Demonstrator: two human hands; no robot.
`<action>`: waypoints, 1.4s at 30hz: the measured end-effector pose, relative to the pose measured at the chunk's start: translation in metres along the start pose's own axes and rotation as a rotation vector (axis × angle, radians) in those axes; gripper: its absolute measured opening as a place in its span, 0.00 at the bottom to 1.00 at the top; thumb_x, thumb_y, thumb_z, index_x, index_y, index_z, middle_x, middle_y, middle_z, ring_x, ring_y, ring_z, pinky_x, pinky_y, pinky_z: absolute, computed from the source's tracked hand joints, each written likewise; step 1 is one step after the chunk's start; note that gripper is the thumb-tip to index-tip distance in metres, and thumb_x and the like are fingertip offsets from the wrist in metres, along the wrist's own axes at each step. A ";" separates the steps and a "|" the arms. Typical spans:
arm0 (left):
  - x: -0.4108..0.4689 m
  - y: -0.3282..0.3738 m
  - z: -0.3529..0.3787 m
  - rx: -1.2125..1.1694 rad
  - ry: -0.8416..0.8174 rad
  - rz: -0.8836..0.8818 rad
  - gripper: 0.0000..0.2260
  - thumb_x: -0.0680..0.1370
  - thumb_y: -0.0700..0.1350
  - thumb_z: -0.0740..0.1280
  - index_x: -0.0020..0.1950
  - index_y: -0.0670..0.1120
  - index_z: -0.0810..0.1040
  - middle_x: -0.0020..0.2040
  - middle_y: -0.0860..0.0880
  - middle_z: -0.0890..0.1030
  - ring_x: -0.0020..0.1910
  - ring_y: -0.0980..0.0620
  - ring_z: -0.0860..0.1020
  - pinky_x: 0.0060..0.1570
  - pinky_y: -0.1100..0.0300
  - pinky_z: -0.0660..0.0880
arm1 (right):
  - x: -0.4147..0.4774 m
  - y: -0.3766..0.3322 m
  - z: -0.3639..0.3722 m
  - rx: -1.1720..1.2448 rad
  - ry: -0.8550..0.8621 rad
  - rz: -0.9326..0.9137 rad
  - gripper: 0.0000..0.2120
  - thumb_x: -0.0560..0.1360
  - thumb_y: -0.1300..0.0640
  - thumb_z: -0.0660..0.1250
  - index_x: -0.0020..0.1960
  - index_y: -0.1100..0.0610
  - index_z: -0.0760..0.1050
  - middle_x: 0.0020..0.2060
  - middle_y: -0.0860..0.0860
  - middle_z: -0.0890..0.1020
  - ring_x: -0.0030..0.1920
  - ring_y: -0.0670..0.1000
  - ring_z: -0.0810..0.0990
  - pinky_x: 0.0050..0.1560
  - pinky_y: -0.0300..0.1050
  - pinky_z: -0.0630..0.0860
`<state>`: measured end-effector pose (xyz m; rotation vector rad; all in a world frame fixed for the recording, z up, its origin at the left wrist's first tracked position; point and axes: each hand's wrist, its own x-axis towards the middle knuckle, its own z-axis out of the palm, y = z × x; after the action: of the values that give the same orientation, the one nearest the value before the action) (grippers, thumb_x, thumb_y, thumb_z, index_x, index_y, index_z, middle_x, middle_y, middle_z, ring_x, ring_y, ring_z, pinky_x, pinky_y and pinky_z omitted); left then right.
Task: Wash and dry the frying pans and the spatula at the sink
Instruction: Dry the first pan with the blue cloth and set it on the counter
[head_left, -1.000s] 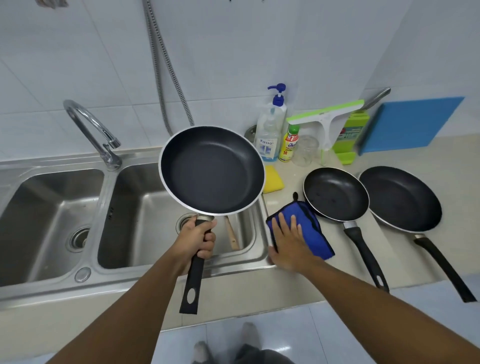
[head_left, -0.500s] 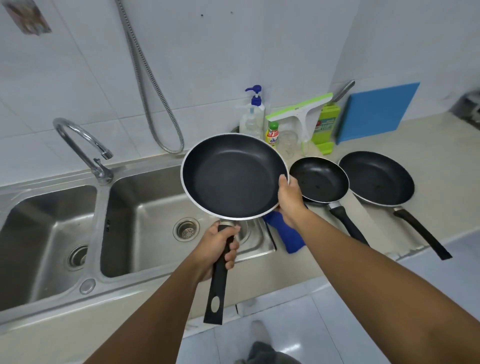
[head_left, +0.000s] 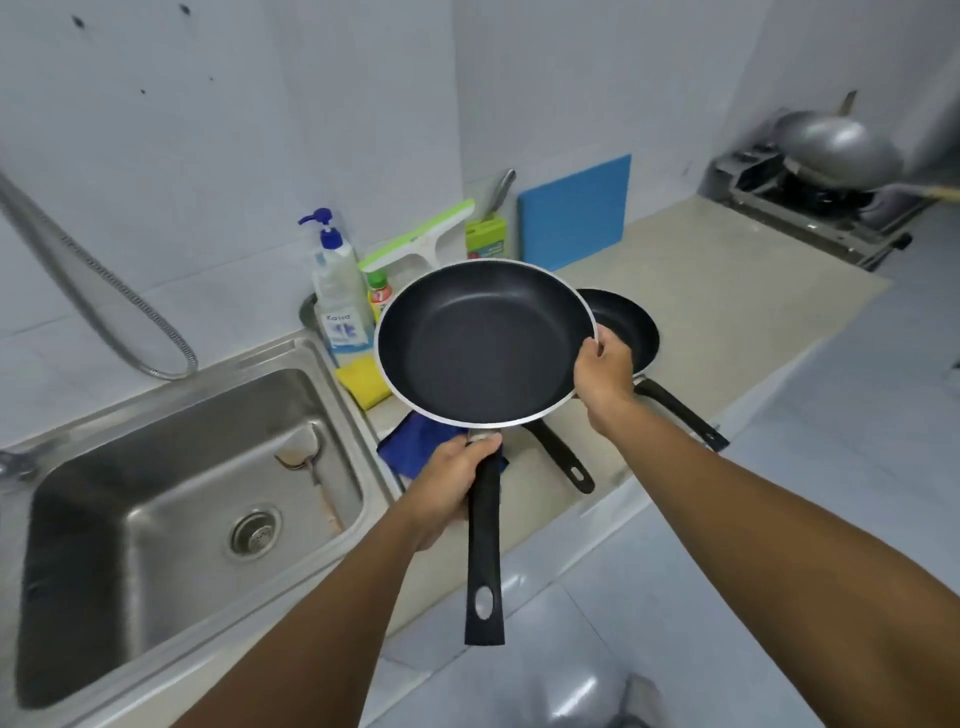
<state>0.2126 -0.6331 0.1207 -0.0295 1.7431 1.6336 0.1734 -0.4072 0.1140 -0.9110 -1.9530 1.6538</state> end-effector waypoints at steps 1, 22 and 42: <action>0.011 0.004 0.019 0.011 -0.009 -0.003 0.10 0.84 0.51 0.65 0.50 0.45 0.76 0.34 0.45 0.76 0.33 0.47 0.76 0.42 0.44 0.79 | 0.014 0.003 -0.018 0.006 0.018 0.012 0.17 0.80 0.61 0.54 0.55 0.49 0.79 0.51 0.49 0.83 0.52 0.53 0.82 0.58 0.51 0.80; 0.262 0.052 0.376 0.132 -0.085 -0.138 0.15 0.86 0.51 0.62 0.56 0.38 0.78 0.45 0.41 0.84 0.32 0.44 0.81 0.30 0.58 0.80 | 0.306 0.082 -0.320 0.195 0.194 0.337 0.18 0.83 0.59 0.58 0.69 0.45 0.75 0.60 0.46 0.81 0.56 0.54 0.82 0.53 0.56 0.84; 0.494 0.059 0.519 0.183 0.042 -0.279 0.10 0.82 0.44 0.70 0.58 0.38 0.83 0.53 0.41 0.86 0.51 0.42 0.86 0.49 0.49 0.85 | 0.576 0.155 -0.346 0.133 0.090 0.437 0.18 0.79 0.65 0.62 0.64 0.51 0.80 0.51 0.44 0.83 0.53 0.52 0.83 0.52 0.45 0.82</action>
<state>0.0752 0.0538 -0.0418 -0.2124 1.8225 1.2774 0.0423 0.2562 -0.0210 -1.4060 -1.6405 1.9075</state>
